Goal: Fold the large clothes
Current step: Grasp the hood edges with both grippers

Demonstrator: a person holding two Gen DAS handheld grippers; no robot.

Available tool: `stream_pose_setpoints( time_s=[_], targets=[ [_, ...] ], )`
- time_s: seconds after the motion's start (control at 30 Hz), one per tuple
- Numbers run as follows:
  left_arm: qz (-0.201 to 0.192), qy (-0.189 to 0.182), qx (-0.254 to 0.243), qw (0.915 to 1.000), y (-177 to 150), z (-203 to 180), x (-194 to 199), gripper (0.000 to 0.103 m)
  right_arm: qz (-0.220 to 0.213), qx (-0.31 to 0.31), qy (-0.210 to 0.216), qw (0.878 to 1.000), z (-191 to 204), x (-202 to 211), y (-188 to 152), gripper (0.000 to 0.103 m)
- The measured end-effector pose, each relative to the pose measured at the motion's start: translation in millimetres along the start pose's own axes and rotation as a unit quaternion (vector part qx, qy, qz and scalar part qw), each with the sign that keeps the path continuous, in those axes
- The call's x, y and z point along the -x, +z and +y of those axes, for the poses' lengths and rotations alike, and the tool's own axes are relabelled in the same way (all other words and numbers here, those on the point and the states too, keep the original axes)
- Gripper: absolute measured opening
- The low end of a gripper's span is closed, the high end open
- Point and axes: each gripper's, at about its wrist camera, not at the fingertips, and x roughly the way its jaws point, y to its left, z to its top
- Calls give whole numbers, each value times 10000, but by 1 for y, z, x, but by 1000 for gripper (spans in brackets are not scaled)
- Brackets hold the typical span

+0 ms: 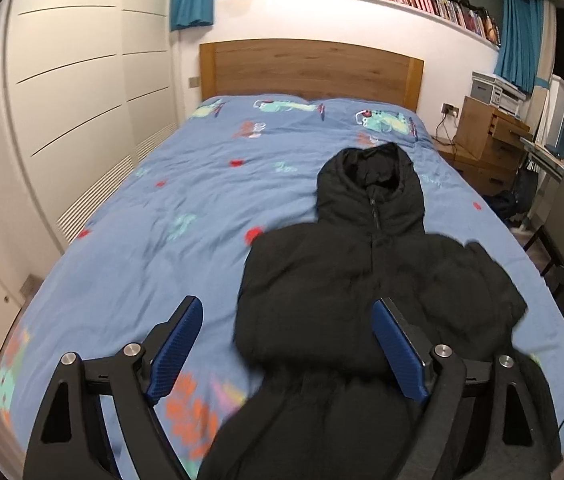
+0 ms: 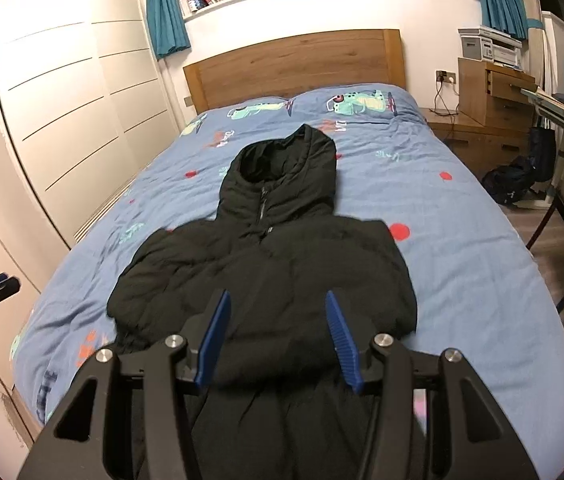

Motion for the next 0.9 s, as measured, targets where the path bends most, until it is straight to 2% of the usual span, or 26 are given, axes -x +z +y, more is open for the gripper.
stream_pose_setpoints(
  time_s=[0.07, 0.17, 0.3, 0.43, 0.67, 0.8, 0.9],
  targets=[
    [-11, -112, -32, 9999, 26, -3, -38, 87, -69, -62, 26, 10000, -12, -19, 19, 57],
    [-6, -148, -87, 9999, 56, -5, -90, 88, -220, -94, 30, 9997, -31, -55, 53, 61],
    [297, -18, -225, 9993, 92, -15, -160, 88, -285, -221, 14, 9993, -47, -99, 87, 64],
    [556, 1, -311, 9980, 131, -27, -209, 88, -66, -231, 13, 9997, -50, -143, 126, 65],
    [714, 160, -453, 9963, 204, -52, -284, 90, 242, -47, -66, 9997, -47, -226, 208, 69],
    [893, 88, -244, 9957, 232, -64, -342, 92, 361, -40, -226, 9991, -46, -286, 236, 70],
    [989, 23, -219, 9949, 238, -76, -380, 92, 538, 39, -358, 9979, -43, -331, 242, 70]
  ],
)
